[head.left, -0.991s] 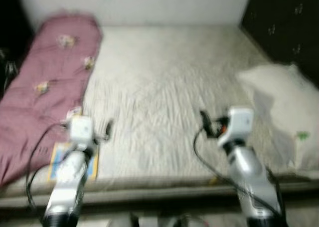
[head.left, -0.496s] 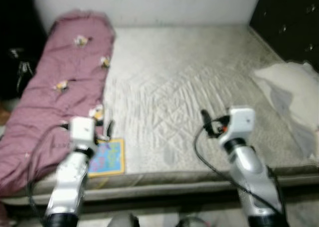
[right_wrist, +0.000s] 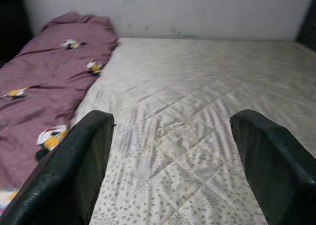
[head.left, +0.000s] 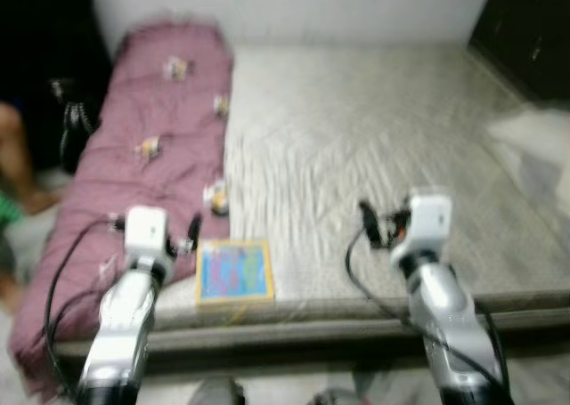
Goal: Clean up the room
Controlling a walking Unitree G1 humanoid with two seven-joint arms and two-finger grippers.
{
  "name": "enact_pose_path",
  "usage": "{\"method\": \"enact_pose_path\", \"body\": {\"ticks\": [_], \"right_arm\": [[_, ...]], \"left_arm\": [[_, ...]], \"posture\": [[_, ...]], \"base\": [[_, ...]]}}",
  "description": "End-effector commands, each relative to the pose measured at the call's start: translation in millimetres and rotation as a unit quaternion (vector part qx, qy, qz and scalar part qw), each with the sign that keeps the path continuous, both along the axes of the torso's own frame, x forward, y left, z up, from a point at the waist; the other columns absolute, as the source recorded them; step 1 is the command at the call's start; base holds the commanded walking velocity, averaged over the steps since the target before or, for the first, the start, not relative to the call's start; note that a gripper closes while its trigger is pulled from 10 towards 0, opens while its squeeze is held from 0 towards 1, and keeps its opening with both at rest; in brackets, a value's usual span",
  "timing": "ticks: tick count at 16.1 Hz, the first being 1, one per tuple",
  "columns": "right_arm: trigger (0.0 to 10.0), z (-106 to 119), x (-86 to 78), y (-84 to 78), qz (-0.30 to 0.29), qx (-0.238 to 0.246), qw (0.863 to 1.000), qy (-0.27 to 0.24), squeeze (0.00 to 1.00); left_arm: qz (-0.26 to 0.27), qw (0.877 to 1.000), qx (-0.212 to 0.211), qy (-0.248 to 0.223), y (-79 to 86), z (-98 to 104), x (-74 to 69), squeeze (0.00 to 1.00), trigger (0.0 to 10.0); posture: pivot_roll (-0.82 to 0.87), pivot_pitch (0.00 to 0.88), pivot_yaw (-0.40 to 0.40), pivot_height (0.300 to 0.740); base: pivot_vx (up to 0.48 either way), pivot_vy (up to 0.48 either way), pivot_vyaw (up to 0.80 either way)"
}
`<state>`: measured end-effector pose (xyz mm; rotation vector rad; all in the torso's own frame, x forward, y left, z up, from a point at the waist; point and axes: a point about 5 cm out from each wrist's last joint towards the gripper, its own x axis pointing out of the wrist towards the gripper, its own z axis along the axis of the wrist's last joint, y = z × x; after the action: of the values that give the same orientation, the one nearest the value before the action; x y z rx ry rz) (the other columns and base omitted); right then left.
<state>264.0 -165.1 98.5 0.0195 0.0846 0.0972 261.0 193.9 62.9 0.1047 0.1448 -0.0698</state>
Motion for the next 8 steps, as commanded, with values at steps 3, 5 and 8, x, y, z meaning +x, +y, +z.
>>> {"method": "enact_pose_path", "body": {"ticks": [3,5,8], "right_arm": [[10.0,5.3,0.8,5.1,0.004,0.003,1.000,-0.009,0.00],[10.0,4.6,-0.1,4.8,0.004,0.002,1.000,-0.007,0.00],[10.0,3.4,-1.5,3.4,0.001,0.000,1.000,-0.003,0.00]], "left_arm": [[0.012,1.000,0.010,-0.009,8.8,5.7,1.3,0.00,10.0],[0.010,1.000,0.009,-0.011,8.3,6.0,1.0,0.00,10.0],[-0.004,1.000,-0.002,-0.016,7.3,8.4,0.5,0.00,10.0]], "posture": [[-0.01,0.000,-0.015,0.740],[-0.01,0.000,-0.015,0.740],[-0.01,0.000,-0.015,0.740]], "base": [[0.000,0.480,0.00],[0.000,0.480,0.00],[0.000,0.000,0.00]]}}
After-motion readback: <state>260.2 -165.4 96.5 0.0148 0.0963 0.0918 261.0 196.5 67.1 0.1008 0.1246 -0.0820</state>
